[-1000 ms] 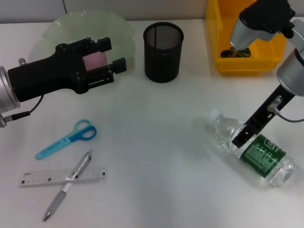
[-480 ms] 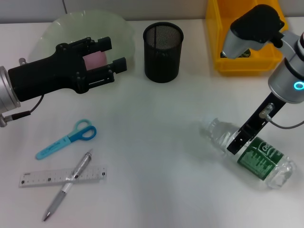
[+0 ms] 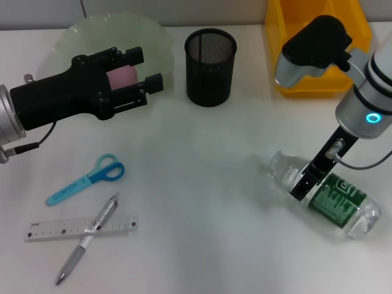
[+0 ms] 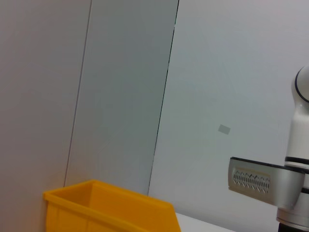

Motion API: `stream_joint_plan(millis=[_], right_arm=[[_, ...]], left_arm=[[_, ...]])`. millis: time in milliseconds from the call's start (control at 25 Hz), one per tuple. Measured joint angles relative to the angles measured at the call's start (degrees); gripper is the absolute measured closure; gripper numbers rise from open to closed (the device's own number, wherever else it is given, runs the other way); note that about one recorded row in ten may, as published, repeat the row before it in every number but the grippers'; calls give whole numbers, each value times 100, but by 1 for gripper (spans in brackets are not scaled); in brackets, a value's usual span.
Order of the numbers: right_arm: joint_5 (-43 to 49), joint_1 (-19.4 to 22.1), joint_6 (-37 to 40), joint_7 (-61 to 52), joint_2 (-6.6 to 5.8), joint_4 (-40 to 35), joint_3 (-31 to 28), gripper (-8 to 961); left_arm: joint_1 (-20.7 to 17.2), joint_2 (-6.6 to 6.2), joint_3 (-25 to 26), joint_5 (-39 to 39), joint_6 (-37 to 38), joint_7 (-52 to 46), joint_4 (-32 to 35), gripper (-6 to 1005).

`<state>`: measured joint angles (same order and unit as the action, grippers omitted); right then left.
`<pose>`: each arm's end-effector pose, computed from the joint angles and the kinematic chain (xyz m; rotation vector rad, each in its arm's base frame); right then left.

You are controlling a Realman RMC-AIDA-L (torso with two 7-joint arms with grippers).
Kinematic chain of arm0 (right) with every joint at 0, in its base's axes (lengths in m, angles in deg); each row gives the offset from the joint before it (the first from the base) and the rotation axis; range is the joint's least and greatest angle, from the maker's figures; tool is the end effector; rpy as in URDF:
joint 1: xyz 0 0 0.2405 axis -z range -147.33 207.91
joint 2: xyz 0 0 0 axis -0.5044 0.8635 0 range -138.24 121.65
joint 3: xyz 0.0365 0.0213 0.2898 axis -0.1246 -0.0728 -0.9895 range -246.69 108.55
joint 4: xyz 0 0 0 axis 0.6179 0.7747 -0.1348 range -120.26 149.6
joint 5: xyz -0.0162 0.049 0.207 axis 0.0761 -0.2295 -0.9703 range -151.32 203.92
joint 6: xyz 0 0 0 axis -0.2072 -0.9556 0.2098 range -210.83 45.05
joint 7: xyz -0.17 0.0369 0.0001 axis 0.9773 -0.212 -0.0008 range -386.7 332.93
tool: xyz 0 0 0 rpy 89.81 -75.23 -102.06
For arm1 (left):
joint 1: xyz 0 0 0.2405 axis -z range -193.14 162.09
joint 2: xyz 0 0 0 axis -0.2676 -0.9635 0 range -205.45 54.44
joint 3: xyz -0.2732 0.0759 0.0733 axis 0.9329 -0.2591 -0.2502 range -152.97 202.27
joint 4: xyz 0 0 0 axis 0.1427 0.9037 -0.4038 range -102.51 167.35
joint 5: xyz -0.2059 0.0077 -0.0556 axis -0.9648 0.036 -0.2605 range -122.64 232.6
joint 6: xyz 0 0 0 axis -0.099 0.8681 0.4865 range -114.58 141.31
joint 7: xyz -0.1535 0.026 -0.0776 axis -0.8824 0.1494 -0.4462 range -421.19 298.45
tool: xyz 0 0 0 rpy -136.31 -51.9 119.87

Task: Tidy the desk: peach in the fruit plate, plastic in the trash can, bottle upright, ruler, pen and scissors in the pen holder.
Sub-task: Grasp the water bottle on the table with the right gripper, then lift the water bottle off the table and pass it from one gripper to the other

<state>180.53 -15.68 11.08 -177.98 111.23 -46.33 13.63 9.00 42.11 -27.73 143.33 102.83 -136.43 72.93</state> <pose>0.2191 0.3835 -0.0733 -2.5964 1.0120 -0.8700 -0.2529 0.3570 -0.0140 -2.5653 -0.4483 -1.0261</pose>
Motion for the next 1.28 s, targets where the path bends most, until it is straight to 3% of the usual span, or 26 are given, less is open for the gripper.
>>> stream_joint_plan(millis=[1000, 1280], right_arm=[[6, -18, -317, 9, 0, 228, 151, 197], [22, -24, -403, 6, 0, 239, 542, 196]], left_arm=[[35, 11, 10, -28, -66, 79, -13, 388], [35, 15, 10, -29, -89, 79, -15, 389]])
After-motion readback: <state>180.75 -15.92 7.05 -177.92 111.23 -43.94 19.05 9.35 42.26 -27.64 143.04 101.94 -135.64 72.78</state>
